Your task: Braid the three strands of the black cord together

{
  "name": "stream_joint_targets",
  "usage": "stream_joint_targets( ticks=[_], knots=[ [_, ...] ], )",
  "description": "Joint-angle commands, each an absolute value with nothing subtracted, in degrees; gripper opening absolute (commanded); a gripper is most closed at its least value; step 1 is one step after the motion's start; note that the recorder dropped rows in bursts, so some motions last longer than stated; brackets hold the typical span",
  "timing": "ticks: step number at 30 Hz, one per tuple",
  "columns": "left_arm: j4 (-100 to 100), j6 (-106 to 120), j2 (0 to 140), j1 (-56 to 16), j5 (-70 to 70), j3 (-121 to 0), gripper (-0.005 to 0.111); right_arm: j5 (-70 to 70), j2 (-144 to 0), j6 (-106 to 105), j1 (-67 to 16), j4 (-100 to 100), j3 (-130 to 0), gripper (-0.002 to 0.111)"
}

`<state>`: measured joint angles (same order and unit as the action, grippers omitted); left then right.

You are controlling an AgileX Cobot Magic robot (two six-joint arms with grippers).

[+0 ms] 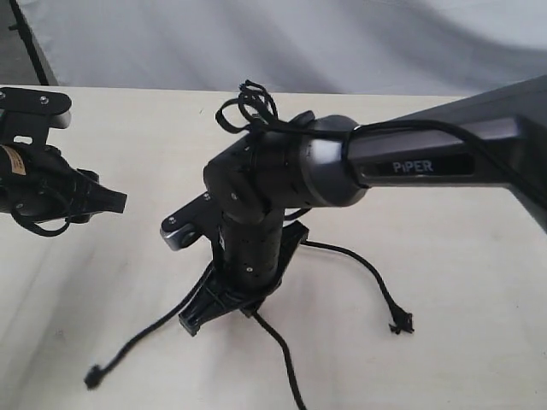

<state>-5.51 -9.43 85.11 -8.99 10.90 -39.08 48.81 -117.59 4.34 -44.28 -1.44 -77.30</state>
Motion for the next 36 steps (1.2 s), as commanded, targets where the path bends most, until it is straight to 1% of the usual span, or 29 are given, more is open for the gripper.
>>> stream_joint_targets(
  ticks=[1,4,6,14,22,26,29,33,36],
  knots=[
    [-5.59,-9.86,84.76,-8.74,10.55,-38.89,0.046,53.34,-114.24,0.77,-44.12,-14.31,-81.25,0.000],
    [-5.59,-9.86,84.76,-8.74,10.55,-38.89,0.046,53.41,-114.53,0.77,-43.37,-27.09,-81.83,0.000],
    [-5.59,-9.86,84.76,-8.74,10.55,-38.89,0.046,52.59,-115.29,0.77,-41.92,-30.01,-81.83,0.000],
    [-5.59,-9.86,84.76,-8.74,10.55,-38.89,0.046,43.54,-120.44,0.77,-33.66,-31.97,-81.83,0.000],
    [-5.59,-9.86,84.76,-8.74,10.14,-38.89,0.046,42.97,-125.07,0.77,-32.26,-29.72,-81.83,0.000],
    [-5.59,-9.86,84.76,-8.74,10.14,-38.89,0.046,46.79,-126.04,0.77,-32.26,-25.59,-81.83,0.000],
    [-5.59,-9.86,84.76,-8.74,9.97,-38.89,0.046,53.82,-125.94,-1.39,-32.38,-18.71,-81.83,0.000],
    [-5.59,-9.86,84.76,-8.74,9.44,-38.89,0.046,66.84,-125.68,-15.26,-34.91,-3.77,-81.83,0.000],
    [-5.59,-9.86,84.76,-8.74,9.85,-38.89,0.046,69.62,-124.23,-23.10,-37.30,4.61,-81.83,0.000]
  ],
)
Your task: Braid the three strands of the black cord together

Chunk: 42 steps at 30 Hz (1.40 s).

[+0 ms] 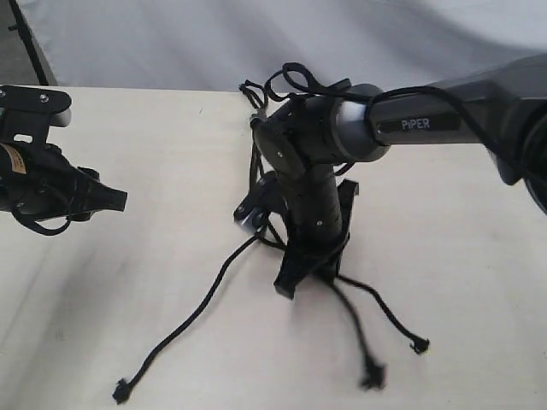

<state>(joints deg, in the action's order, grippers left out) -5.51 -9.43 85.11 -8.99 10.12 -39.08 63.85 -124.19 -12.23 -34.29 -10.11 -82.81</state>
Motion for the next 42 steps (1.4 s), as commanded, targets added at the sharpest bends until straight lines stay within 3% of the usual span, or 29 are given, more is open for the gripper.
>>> stream_joint_targets(
  ticks=[1,7,15,22,30,42],
  knots=[
    [-5.59,-9.86,84.76,-8.74,10.46,-38.89,0.046,69.22,-123.69,-23.85,-37.84,4.91,-81.83,0.000],
    [-5.59,-9.86,84.76,-8.74,12.28,-38.89,0.046,63.10,-118.80,-22.97,-38.06,0.85,-81.92,0.000],
    [-4.05,-9.72,84.76,-9.53,12.83,-38.80,0.046,61.38,-117.09,-20.50,-31.89,-1.79,-81.92,0.000],
    [-3.79,-9.06,86.29,-20.68,10.86,-38.80,0.046,59.87,-117.09,-17.15,-26.60,1.33,-81.92,0.000],
    [-3.79,-10.33,89.67,-33.21,7.08,-38.80,0.046,59.63,-117.09,-16.26,-26.12,2.63,-81.92,0.000],
    [-4.42,-8.17,99.36,-36.33,-3.49,-38.80,0.046,59.18,-117.09,-14.76,-26.12,2.63,-81.92,0.000]
  ],
)
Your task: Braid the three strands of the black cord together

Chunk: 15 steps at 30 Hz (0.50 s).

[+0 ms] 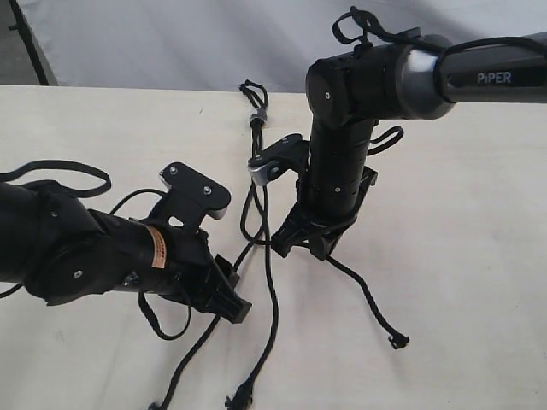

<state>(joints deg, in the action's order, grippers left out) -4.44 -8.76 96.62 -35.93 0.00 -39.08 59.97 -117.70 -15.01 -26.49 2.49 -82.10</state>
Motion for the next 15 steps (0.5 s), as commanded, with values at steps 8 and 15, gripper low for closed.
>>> stream_joint_targets(
  ticks=[8,15],
  knots=[
    [-4.42,-8.28,101.02,-36.33,-6.71,-38.80,0.046,58.59,-117.09,-14.76,-26.12,2.63,-81.92,0.000],
    [-7.76,-7.47,104.33,-36.33,-10.01,-38.80,0.036,58.37,-117.09,-14.76,-26.12,3.21,-81.92,0.000]
  ],
)
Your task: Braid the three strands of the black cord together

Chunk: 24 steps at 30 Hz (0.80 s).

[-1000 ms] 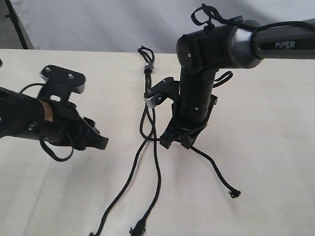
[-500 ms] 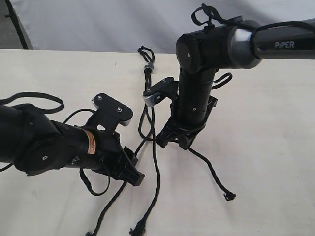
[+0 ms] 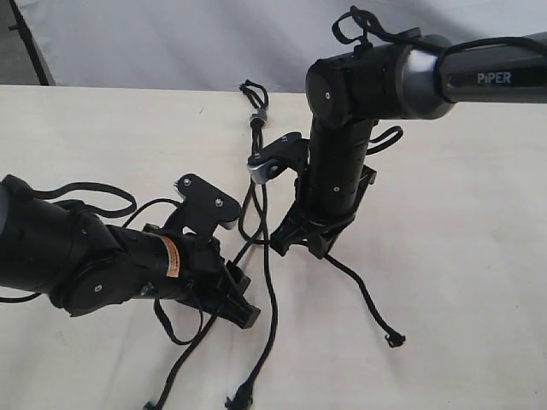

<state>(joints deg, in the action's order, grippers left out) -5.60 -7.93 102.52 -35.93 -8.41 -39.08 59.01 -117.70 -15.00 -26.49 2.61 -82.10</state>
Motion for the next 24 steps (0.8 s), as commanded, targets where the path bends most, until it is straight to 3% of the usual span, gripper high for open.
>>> stream_joint_targets(
  ticks=[1,4,5,10,24],
  knots=[
    [-7.76,-7.47,104.60,-36.33,-9.73,-38.80,0.029,58.37,-117.09,-14.76,-26.12,3.21,-81.92,0.000],
    [-7.76,-7.47,104.46,-36.33,-7.03,-38.80,0.003,58.37,-117.09,-14.76,-26.12,3.21,-81.92,0.000],
    [-7.76,-7.58,104.19,-36.33,-5.68,-38.80,0.000,58.37,-117.09,-14.76,-26.12,3.21,-81.92,0.000],
    [-7.76,-7.92,100.86,-36.33,2.23,-38.66,0.000,58.37,-117.09,-14.64,-26.12,3.21,-81.92,0.000],
    [-7.66,-7.94,93.56,-36.33,5.78,-35.12,0.000,53.92,-122.84,-14.76,-26.12,0.00,-81.92,0.000]
  ],
)
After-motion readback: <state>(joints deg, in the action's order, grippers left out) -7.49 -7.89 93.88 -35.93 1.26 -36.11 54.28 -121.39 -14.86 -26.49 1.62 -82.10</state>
